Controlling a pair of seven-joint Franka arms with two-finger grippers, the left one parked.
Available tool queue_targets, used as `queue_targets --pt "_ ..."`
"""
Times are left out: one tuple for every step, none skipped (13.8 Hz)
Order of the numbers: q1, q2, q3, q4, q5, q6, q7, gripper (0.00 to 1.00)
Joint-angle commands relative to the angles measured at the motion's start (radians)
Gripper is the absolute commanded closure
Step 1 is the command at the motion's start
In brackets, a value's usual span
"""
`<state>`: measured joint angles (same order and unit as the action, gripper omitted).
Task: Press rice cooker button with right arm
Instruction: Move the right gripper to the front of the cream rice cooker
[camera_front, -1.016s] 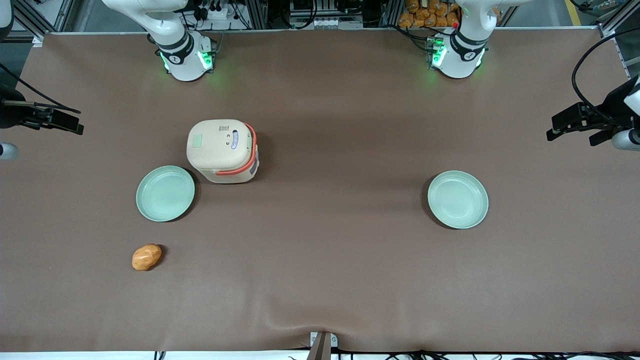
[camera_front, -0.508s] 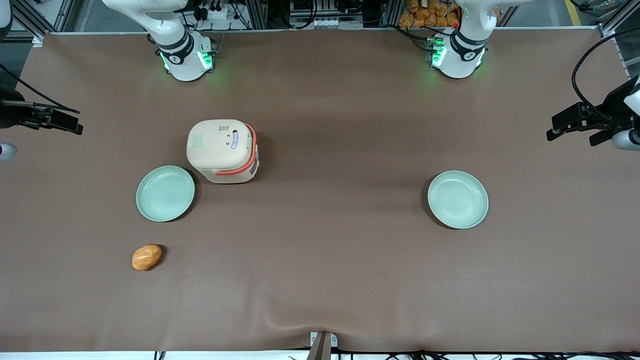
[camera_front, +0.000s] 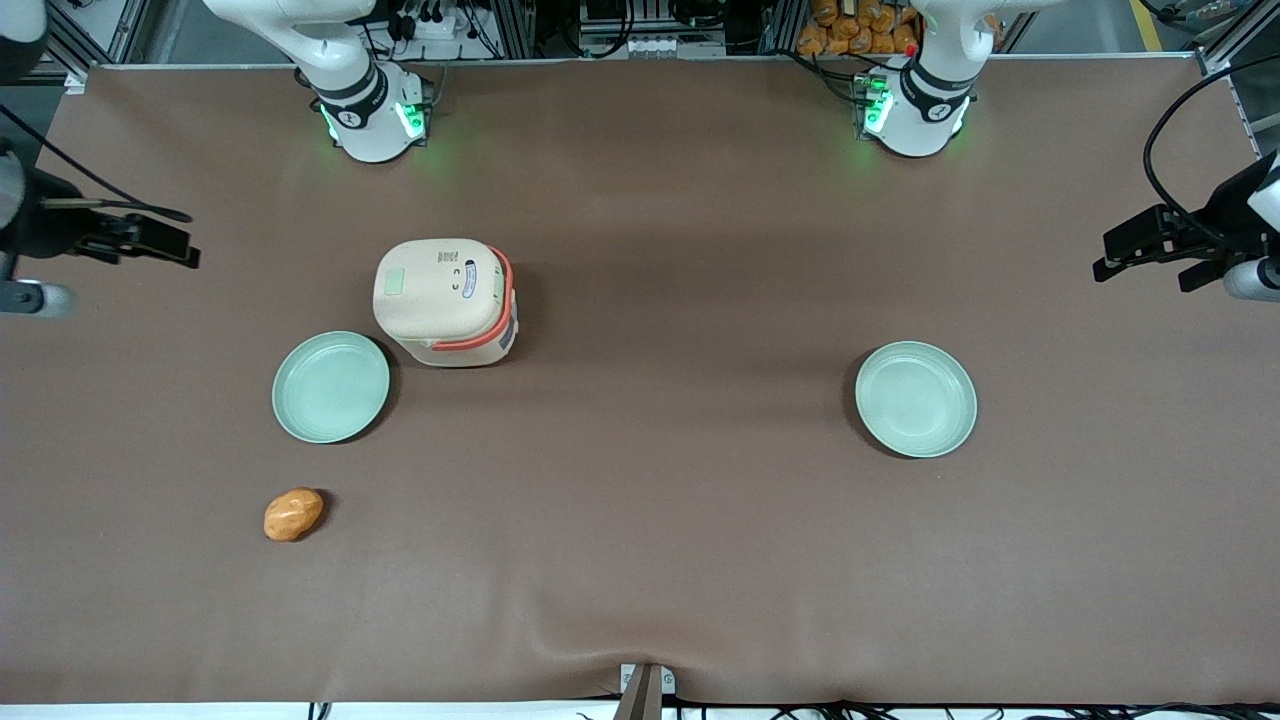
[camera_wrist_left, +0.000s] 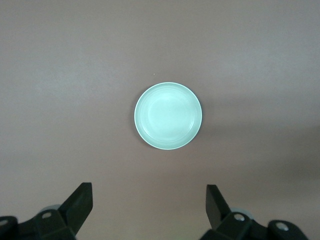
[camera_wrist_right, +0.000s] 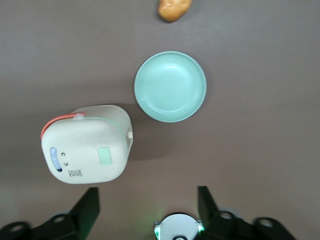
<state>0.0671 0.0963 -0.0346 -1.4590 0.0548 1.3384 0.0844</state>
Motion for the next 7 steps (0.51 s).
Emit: queue_targets --pt "0.068 0.002 -0.002 -0.044 0.007 0.024 0.012 0.49" --pt "0.086 0.002 -0.001 -0.07 0.008 0.034 0.012 0.59" --pt "0.114 0.003 -0.001 -0.09 0.008 0.047 0.012 0.73" --pt "0.135 0.008 -0.001 -0.113 0.008 0.059 0.011 0.79" --pt "0.148 0.01 -0.001 -0.136 0.007 0.062 0.011 0.89" --pt "0.161 0.016 -0.001 -0.158 0.008 0.065 0.011 0.94" --pt "0.168 0.022 -0.001 -0.182 0.008 0.065 0.011 0.99"
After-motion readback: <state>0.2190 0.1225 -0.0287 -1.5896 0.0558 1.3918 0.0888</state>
